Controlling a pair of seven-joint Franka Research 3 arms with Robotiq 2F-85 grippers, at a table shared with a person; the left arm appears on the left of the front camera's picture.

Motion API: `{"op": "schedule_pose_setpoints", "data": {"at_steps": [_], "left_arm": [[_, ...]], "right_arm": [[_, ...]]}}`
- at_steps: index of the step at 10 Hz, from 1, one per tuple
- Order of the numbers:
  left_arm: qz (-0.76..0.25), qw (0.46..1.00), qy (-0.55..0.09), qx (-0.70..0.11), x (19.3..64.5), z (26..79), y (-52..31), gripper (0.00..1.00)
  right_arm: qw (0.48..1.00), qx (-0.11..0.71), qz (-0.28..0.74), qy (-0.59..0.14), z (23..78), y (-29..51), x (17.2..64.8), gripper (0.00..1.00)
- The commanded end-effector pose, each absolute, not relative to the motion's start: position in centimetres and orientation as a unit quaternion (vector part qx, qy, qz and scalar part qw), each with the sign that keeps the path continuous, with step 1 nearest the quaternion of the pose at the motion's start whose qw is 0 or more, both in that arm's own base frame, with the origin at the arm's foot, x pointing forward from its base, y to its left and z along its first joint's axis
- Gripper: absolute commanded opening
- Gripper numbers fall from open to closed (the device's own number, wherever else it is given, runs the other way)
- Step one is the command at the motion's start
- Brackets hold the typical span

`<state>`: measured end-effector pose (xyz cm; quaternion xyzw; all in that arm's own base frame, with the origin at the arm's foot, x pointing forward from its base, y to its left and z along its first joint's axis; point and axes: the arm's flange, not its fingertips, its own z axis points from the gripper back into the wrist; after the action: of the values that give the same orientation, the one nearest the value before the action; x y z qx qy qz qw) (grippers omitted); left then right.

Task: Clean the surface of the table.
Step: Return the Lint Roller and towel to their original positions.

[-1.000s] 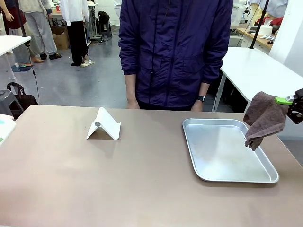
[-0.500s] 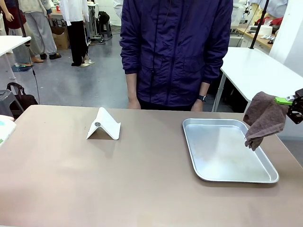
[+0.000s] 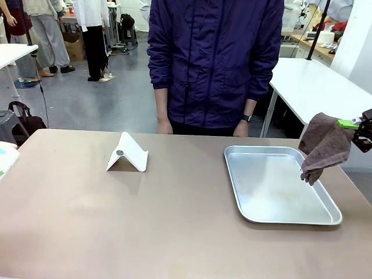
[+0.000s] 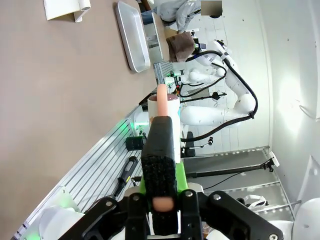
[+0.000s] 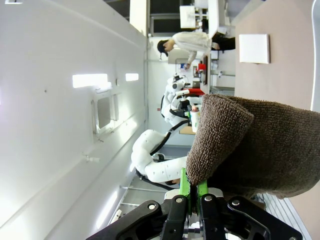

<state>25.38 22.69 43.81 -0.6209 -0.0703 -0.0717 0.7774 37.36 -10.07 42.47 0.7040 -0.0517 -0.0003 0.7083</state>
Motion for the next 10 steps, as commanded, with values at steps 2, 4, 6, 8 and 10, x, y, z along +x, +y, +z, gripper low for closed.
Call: {"op": "schedule_pose_setpoints", "data": {"at_steps": [2, 4, 6, 8, 10], "left_arm": [[-0.101, 0.750, -0.037, -0.652, 29.2, 46.3, 19.1, 0.22], [-0.071, 0.773, 0.000, -0.631, 33.4, 49.1, 13.5, 0.22], [-0.040, 0.806, 0.024, -0.591, 37.0, 50.4, 8.3, 0.22], [0.008, 0.837, 0.007, -0.547, 40.2, 51.7, 4.0, 0.22], [0.022, 0.890, 0.012, -0.455, 44.6, 52.4, -1.4, 0.22]], "right_arm": [[0.745, 0.663, -0.017, -0.065, 43.8, -6.4, 40.5, 0.06], [0.773, 0.628, -0.001, -0.089, 44.8, -1.0, 44.9, 0.06], [0.800, 0.599, 0.005, -0.031, 43.0, 5.2, 49.2, 0.06], [0.820, 0.571, 0.033, 0.011, 41.6, 10.7, 51.9, 0.06], [0.836, 0.541, 0.065, 0.071, 39.4, 16.1, 52.8, 0.06]]}}
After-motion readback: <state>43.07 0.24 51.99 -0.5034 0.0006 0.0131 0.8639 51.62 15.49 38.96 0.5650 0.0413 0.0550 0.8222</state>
